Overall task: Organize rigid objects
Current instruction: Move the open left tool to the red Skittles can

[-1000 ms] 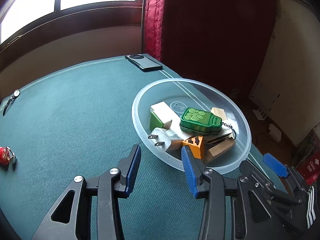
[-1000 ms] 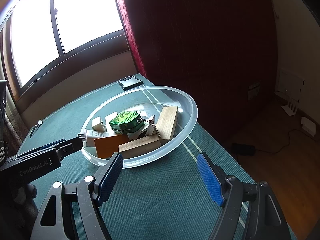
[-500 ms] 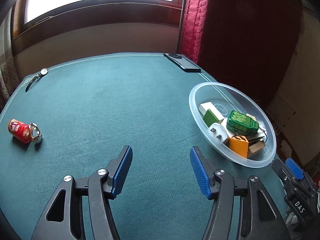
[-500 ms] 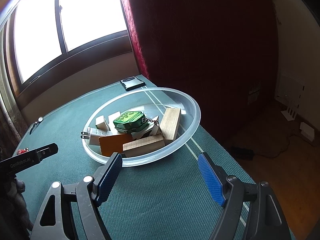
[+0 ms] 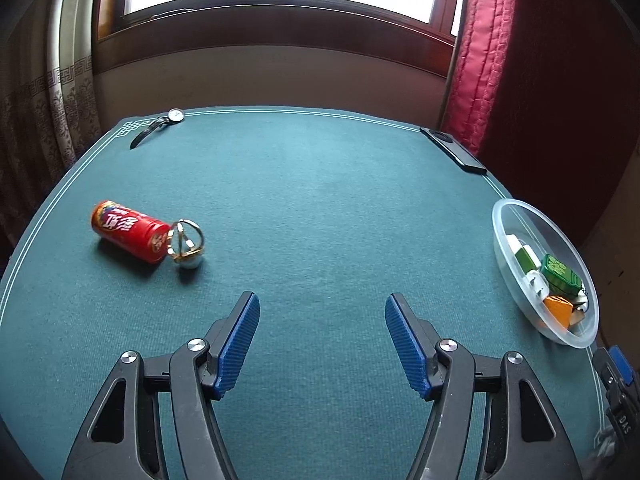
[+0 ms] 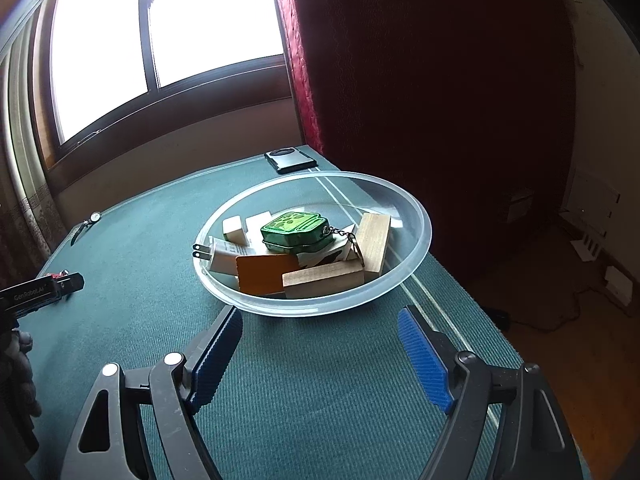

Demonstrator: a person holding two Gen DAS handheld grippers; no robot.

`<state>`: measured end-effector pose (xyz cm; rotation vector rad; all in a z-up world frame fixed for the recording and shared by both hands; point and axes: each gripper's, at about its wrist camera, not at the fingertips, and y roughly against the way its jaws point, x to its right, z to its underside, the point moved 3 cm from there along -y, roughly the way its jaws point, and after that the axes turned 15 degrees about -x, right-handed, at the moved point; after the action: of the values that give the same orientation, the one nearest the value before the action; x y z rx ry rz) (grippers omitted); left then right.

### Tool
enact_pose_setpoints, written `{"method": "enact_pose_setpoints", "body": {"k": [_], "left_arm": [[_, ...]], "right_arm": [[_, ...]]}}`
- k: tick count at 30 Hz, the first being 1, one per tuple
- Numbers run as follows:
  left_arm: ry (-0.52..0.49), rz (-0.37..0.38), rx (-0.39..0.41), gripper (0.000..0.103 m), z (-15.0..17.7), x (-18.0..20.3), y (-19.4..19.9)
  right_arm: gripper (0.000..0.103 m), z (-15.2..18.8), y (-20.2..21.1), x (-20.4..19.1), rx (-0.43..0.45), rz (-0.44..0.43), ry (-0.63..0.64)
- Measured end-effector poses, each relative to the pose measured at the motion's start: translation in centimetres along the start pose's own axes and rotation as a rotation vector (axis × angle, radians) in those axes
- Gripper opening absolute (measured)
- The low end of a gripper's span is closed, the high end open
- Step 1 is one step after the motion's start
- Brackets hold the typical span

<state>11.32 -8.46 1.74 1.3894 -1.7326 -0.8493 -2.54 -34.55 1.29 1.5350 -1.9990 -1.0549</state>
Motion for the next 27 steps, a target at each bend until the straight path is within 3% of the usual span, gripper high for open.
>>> {"method": "enact_pose_setpoints", "body": {"k": [4, 6, 14, 27], "left_arm": [[0.037, -0.03, 0.012, 0.068, -0.2, -2.6, 0.4], [0.057, -0.045, 0.02, 0.074, -0.3, -3.9, 0.6], [0.116, -0.099, 0.033, 0.084, -0.7, -8.8, 1.4], [0.089, -0.188, 0.035, 0.09, -2.4, -13.9, 0.6]], "right_arm": [[0.087, 0.3, 0.0, -0.9, -0.015, -0.016, 0.03], [0.09, 0.5, -0.1, -1.4, -0.025, -0.027, 0.044], [0.091, 1.2, -0.4, -3.3, -0.06, -0.062, 0.09], [0.091, 1.9, -1.2, -5.6, -0.117, -0.099, 0.129]]}}
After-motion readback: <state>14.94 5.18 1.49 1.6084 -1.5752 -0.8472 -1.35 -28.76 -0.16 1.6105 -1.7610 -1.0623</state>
